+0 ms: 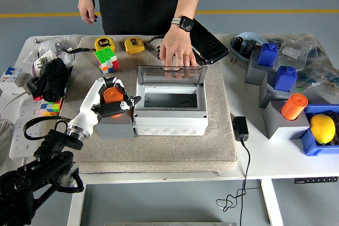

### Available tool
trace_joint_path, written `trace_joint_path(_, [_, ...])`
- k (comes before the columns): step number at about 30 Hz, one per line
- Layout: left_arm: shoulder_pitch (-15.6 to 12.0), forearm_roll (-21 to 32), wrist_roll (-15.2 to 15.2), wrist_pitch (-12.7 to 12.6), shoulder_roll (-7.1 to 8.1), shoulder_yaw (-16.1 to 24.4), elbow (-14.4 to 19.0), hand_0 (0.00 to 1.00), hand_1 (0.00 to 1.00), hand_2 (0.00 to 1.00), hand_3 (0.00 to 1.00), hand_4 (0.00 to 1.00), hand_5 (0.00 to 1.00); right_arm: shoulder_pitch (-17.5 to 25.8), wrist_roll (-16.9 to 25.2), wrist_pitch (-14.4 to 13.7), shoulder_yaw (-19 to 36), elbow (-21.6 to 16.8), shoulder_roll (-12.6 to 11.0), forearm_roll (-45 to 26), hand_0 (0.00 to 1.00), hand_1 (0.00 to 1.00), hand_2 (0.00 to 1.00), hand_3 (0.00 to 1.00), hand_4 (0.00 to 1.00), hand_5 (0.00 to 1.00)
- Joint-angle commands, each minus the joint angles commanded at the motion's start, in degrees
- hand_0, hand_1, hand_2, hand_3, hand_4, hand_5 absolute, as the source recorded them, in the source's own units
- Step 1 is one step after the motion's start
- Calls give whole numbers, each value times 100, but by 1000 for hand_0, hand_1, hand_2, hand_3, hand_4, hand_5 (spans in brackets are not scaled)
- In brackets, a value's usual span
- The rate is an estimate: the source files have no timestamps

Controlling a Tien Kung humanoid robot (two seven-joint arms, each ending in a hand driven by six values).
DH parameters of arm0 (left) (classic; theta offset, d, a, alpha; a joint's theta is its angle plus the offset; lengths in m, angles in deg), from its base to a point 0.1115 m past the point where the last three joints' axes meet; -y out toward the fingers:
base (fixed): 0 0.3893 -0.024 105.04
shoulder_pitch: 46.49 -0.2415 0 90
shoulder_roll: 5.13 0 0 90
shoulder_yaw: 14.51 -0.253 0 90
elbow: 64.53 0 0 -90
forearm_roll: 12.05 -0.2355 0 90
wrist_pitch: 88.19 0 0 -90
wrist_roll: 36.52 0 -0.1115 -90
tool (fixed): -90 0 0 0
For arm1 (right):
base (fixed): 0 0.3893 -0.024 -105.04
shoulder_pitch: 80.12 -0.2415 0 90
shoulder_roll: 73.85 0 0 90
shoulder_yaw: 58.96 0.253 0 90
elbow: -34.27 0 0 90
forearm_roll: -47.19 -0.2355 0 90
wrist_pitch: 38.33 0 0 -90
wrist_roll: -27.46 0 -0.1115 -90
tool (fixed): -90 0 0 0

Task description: Fetch the battery,place it into the box,close the lid of the box

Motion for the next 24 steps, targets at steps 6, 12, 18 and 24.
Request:
trace_joint_path(6, [29,146,-241,-79,-12,-46,-3,2,2,60,85,968,15,12,10,-7,21,-3,19,-4,762,720,720,771,998,637])
trace_joint_path(12, [96,-262,-189,-76,12,83,172,2,2,53,66,688,2,-10,22,-14,71,-15,31,-5,762,717,717,769,998,637])
trace_joint_path(18, [250,-1315,418,-85,107,332,702,2,2,60,63,749,2,-22,35,-25,119,-13,3,-4,761,717,717,769,998,637])
trace_joint_path(24, [589,-2626,1219,-105,262,289,1202,2,2,68,66,903,11,-16,38,-30,130,-9,-21,-8,760,715,717,768,998,636])
